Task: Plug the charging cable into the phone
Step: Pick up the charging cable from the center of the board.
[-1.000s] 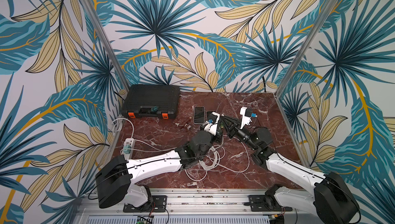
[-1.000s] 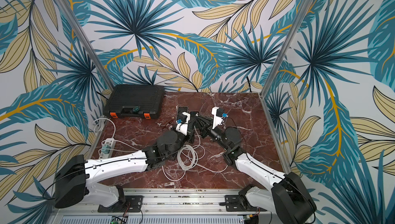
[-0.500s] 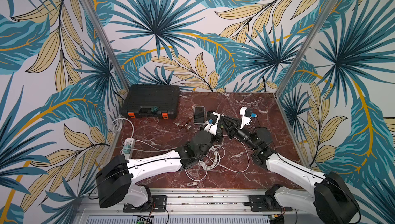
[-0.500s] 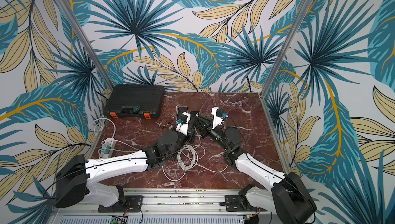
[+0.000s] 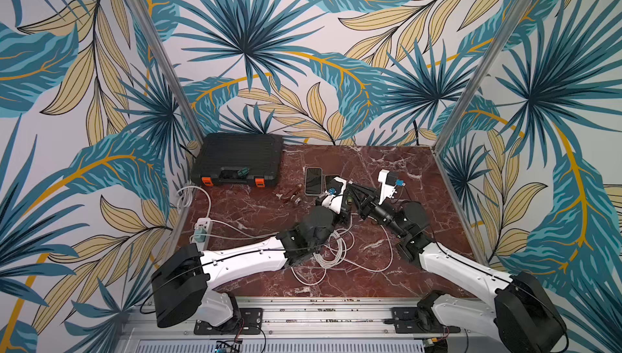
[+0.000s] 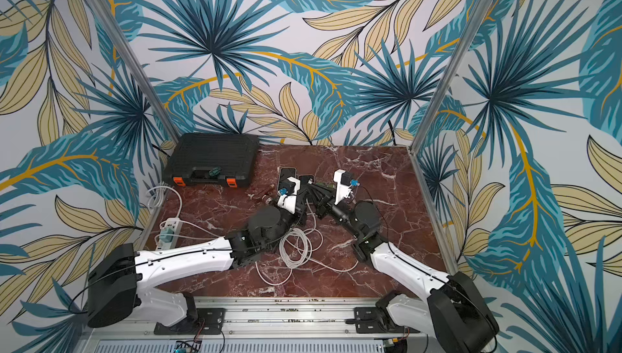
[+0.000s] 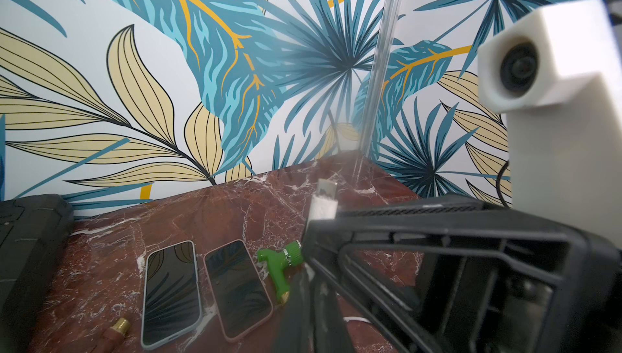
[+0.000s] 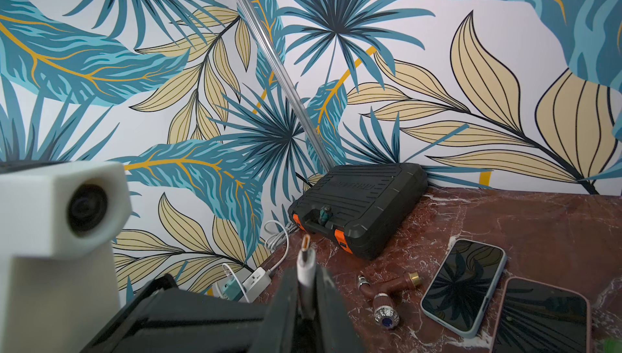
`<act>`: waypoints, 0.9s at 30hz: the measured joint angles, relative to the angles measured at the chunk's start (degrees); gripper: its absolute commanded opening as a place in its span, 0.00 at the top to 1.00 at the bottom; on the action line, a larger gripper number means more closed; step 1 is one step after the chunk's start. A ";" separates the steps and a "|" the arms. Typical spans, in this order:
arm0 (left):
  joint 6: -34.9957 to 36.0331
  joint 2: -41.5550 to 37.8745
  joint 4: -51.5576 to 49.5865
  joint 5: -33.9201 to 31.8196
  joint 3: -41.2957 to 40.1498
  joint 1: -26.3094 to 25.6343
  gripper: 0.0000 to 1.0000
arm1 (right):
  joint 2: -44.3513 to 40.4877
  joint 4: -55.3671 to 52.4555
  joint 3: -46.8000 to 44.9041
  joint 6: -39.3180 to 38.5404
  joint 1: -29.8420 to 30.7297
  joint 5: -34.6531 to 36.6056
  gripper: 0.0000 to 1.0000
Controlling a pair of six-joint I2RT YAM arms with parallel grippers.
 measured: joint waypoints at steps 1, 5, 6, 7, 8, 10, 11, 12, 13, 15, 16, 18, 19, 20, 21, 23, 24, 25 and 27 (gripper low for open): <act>0.00 0.00 -0.11 0.00 0.00 0.00 1.00 | 0.00 0.02 -0.07 0.00 0.00 0.02 0.84; 0.00 0.04 -0.17 0.04 0.00 0.00 1.00 | 0.00 0.04 -0.13 -0.02 0.00 0.02 0.84; 0.00 0.04 -0.20 0.09 0.00 0.00 1.00 | 0.00 0.04 -0.13 -0.09 0.00 0.02 0.85; 0.00 0.07 -0.17 0.09 0.00 0.00 1.00 | 0.00 0.04 -0.13 -0.17 0.00 0.02 0.85; 0.00 0.09 -0.17 0.09 0.00 0.00 1.00 | 0.00 0.04 -0.13 -0.22 0.00 0.04 0.85; 0.00 0.11 -0.17 0.11 0.00 0.00 1.00 | 0.02 0.04 -0.13 -0.37 0.00 0.09 0.88; 0.00 0.11 -0.15 0.13 0.00 0.00 1.00 | 0.02 0.04 -0.13 -0.39 0.00 0.13 0.91; 0.00 0.11 -0.15 0.15 0.00 0.02 1.00 | 0.02 0.04 -0.13 -0.50 0.00 0.15 0.94; 0.00 0.11 -0.15 0.20 0.00 0.02 1.00 | 0.02 0.07 -0.13 -0.61 0.00 0.15 0.99; 0.00 0.11 -0.15 0.24 0.00 0.02 0.87 | 0.02 0.07 -0.13 -0.68 0.00 0.22 1.00; 0.00 0.13 -0.17 0.26 0.00 0.02 0.56 | 0.02 0.07 -0.13 -0.79 0.00 0.28 1.00; -0.22 0.15 -0.98 0.13 0.02 0.13 0.02 | -0.17 -0.15 -0.07 -1.66 -0.02 1.14 1.00; -0.46 0.22 -1.73 0.15 0.02 0.20 0.00 | -0.66 -0.74 -0.07 -2.56 -0.07 1.95 1.00; -0.81 0.22 -2.51 0.26 0.02 0.22 0.00 | -1.36 -1.62 -0.07 -3.63 -0.11 2.69 1.00; -1.20 0.20 -3.74 0.79 0.11 0.26 0.00 | -2.23 -2.69 -0.07 -4.96 -0.31 3.50 1.00; -2.86 -0.33 -7.30 3.50 0.46 0.79 0.00 | -3.78 -5.70 0.37 -7.67 -1.07 4.42 1.00; -3.98 -0.92 -10.45 5.20 1.05 1.33 0.00 | -4.28 -7.74 0.96 -8.87 -1.64 4.83 1.00; -5.49 -1.57 -14.10 6.51 2.05 1.86 0.00 | -4.63 -9.84 1.53 -9.77 -2.29 5.27 1.00; -10.27 -2.73 -22.58 9.33 5.49 4.68 0.00 | -5.35 -14.10 2.23 -10.71 -4.04 6.45 1.00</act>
